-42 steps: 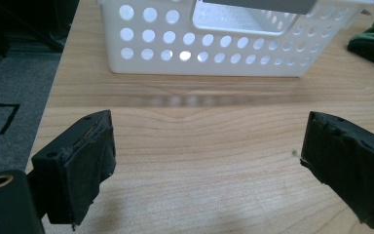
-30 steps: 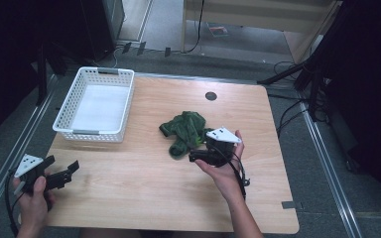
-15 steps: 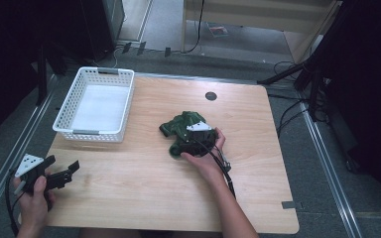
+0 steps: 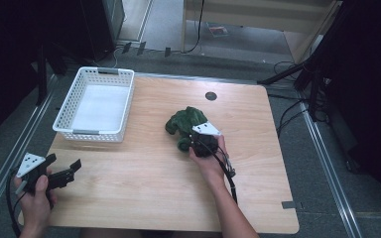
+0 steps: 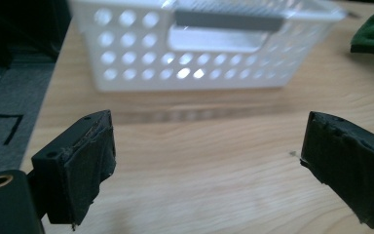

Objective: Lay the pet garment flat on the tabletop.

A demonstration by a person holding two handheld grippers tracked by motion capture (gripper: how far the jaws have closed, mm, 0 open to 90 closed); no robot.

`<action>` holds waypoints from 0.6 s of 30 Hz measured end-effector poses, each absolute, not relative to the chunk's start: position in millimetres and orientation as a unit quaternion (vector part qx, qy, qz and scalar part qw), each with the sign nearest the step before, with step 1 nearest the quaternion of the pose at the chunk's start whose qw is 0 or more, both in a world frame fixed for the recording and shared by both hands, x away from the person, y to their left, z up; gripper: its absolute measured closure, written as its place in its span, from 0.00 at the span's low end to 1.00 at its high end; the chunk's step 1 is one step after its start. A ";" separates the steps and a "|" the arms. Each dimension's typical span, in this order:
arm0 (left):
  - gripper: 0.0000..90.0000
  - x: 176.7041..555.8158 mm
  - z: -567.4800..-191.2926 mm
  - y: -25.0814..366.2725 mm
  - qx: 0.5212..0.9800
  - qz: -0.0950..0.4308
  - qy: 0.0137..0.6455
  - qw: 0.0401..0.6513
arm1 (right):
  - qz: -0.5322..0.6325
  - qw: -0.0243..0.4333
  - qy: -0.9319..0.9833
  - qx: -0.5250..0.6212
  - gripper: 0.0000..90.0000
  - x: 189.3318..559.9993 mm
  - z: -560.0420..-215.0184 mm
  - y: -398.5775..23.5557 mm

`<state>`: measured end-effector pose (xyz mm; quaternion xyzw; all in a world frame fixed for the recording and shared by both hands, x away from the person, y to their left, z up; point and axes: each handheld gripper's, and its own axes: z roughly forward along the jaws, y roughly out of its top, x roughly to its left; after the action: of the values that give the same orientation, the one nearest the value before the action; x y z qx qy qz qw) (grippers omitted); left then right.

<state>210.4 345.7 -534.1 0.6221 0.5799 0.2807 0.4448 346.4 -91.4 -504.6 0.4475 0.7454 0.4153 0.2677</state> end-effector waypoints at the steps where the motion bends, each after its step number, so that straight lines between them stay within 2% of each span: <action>1: 0.06 210.4 -529.4 340.3 0.624 0.281 0.575 0.448 | 0.415 0.268 0.745 0.448 0.86 346.4 -504.6 -91.4; 2: 0.06 210.3 -524.4 334.1 0.626 0.281 0.570 0.452 | 0.431 0.264 0.738 0.447 0.86 334.3 -491.6 -94.9; 4: 0.06 209.6 -512.4 318.7 0.636 0.278 0.552 0.462 | 0.435 0.267 0.736 0.445 0.86 327.2 -486.0 -96.3; 7: 0.06 207.9 -497.7 296.8 0.649 0.276 0.525 0.476 | 0.437 0.268 0.737 0.440 0.85 295.7 -470.7 -101.3; 8: 0.06 207.4 -492.7 288.2 0.654 0.274 0.516 0.481 | 0.437 0.268 0.737 0.440 0.85 295.7 -470.7 -101.3; 12: 0.06 206.4 -472.7 245.7 0.677 0.262 0.467 0.504 | 0.430 0.254 0.745 0.442 0.85 255.9 -473.7 -104.9; 16: 0.06 210.4 -463.5 222.4 0.685 0.256 0.446 0.516 | 0.428 0.247 0.748 0.443 0.84 235.6 -481.6 -102.2; 17: 0.06 212.7 -461.3 215.2 0.686 0.254 0.440 0.520 | 0.426 0.239 0.748 0.449 0.77 226.1 -489.0 -98.6; 18: 0.06 215.0 -460.0 208.6 0.688 0.252 0.436 0.522 | 0.426 0.239 0.748 0.449 0.77 226.1 -489.0 -98.6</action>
<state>215.0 208.6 -460.0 0.6881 0.4361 0.2520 0.5224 226.1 -98.6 -489.0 0.4490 0.7478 0.4265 0.2392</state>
